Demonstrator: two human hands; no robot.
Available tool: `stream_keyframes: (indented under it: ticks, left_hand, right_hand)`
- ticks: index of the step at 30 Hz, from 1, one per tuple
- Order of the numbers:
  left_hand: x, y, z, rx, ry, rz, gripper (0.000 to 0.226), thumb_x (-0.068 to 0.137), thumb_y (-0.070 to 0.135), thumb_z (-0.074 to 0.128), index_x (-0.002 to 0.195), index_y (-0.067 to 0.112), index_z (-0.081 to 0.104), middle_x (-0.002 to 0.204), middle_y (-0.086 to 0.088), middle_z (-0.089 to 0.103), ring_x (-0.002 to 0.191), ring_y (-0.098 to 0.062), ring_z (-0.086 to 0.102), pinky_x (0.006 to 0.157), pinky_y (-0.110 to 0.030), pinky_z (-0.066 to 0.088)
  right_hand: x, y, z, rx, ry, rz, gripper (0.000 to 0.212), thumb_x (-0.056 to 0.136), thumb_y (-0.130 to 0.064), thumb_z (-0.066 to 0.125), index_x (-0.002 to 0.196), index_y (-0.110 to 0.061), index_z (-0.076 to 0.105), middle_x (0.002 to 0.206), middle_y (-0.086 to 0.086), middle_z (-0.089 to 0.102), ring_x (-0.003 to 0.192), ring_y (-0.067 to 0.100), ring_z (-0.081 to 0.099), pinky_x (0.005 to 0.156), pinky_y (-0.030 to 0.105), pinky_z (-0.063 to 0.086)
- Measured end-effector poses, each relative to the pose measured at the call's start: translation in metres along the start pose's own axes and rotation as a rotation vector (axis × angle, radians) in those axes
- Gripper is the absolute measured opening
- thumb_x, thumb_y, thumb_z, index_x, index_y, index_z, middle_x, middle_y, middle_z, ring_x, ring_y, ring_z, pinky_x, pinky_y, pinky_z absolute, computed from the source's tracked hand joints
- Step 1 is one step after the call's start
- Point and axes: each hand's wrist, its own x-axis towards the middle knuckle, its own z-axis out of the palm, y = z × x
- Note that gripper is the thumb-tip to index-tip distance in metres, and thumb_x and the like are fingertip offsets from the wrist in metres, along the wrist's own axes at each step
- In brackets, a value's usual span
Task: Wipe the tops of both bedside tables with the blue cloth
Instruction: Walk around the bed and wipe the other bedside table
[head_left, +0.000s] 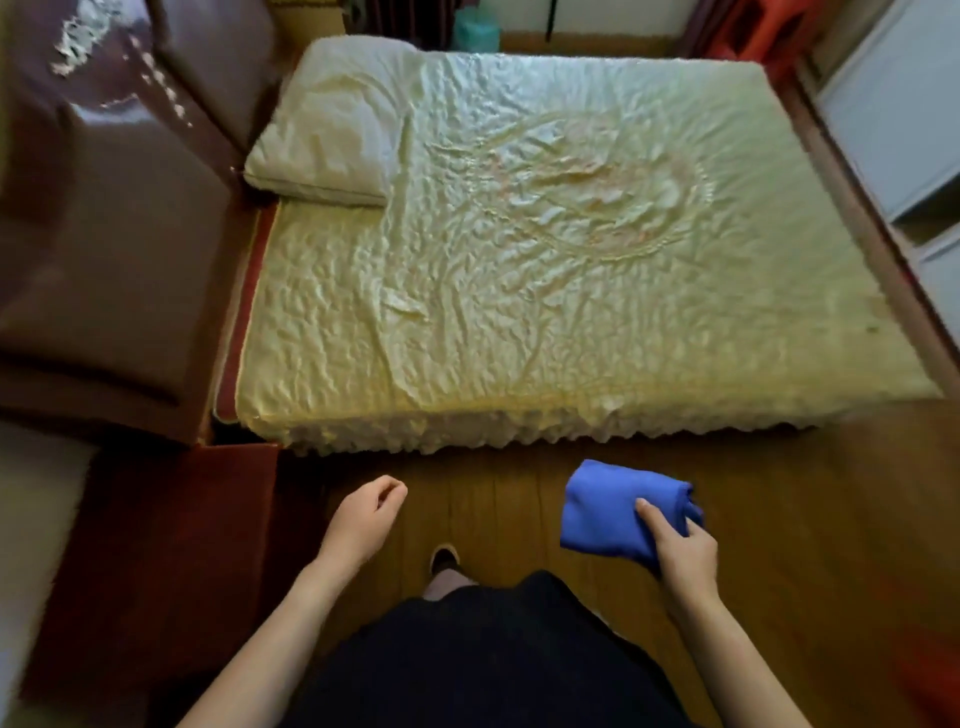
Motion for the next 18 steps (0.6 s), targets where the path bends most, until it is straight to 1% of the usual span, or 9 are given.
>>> stream_keyframes:
  ticks: [3,5,6,8,10,12,15,18]
  left_hand:
    - [0.025,0.058,0.032,0.097,-0.097,0.14,0.027,0.098,0.039,0.043,0.111,0.024,0.063,0.099,0.008,0.066,0.092,-0.008,0.06,0.069,-0.023,0.044]
    - [0.035,0.097,0.063,0.163,-0.167,0.243,0.029,0.098,0.038,0.044,0.115,0.023,0.063,0.103,0.007,0.067,0.094,-0.007,0.06,0.07,-0.021,0.043]
    - [0.037,0.116,0.083,0.2,-0.205,0.296,0.03,0.098,0.038,0.045,0.116,0.023,0.063,0.105,0.006,0.067,0.094,-0.007,0.06,0.069,-0.021,0.043]
    - [0.031,0.152,0.129,0.272,-0.286,0.387,0.03,0.098,0.037,0.045,0.118,0.022,0.062,0.108,0.008,0.065,0.094,-0.006,0.058,0.07,-0.018,0.042]
    - [0.015,0.182,0.18,0.339,-0.363,0.459,0.032,0.098,0.037,0.046,0.121,0.021,0.061,0.112,0.009,0.063,0.097,-0.006,0.056,0.074,-0.019,0.043]
    - [-0.007,0.204,0.231,0.403,-0.437,0.515,0.034,0.097,0.037,0.047,0.125,0.021,0.059,0.117,0.008,0.062,0.1,-0.005,0.055,0.081,-0.022,0.044]
    - [-0.037,0.227,0.293,0.472,-0.544,0.543,0.035,0.096,0.038,0.049,0.127,0.021,0.058,0.116,0.009,0.06,0.101,-0.004,0.056,0.082,-0.02,0.044]
    - [-0.053,0.249,0.331,0.527,-0.624,0.555,0.035,0.095,0.038,0.05,0.125,0.021,0.06,0.115,0.01,0.062,0.101,-0.005,0.059,0.082,-0.018,0.045]
  right_hand:
    - [-0.003,0.014,-0.061,0.14,0.134,0.015,0.028,0.085,-0.015,0.07,0.111,-0.007,0.063,0.1,0.011,0.069,0.09,0.025,0.067,0.076,0.036,0.053]
    - [-0.007,0.033,-0.104,0.225,0.237,0.034,0.031,0.085,-0.014,0.07,0.114,-0.006,0.062,0.101,0.009,0.068,0.089,0.022,0.066,0.074,0.033,0.051]
    - [-0.009,0.045,-0.126,0.267,0.294,0.052,0.032,0.085,-0.013,0.07,0.115,-0.006,0.062,0.103,0.01,0.068,0.089,0.022,0.066,0.074,0.033,0.051]
    - [-0.014,0.071,-0.169,0.364,0.403,0.103,0.037,0.084,-0.012,0.071,0.119,-0.003,0.06,0.108,0.011,0.067,0.092,0.027,0.066,0.079,0.038,0.052]
    - [-0.019,0.099,-0.21,0.459,0.509,0.167,0.041,0.084,-0.011,0.071,0.122,-0.002,0.058,0.111,0.011,0.064,0.095,0.029,0.064,0.082,0.039,0.05]
    - [-0.023,0.128,-0.246,0.541,0.609,0.23,0.046,0.083,-0.01,0.071,0.125,-0.001,0.055,0.113,0.01,0.061,0.096,0.028,0.061,0.081,0.039,0.048]
    - [-0.024,0.16,-0.288,0.598,0.699,0.287,0.047,0.083,-0.011,0.072,0.126,0.001,0.055,0.119,0.014,0.062,0.097,0.027,0.06,0.083,0.04,0.049]
    - [-0.014,0.171,-0.32,0.645,0.741,0.314,0.045,0.084,-0.011,0.071,0.125,0.002,0.055,0.112,0.012,0.062,0.095,0.026,0.06,0.084,0.039,0.049]
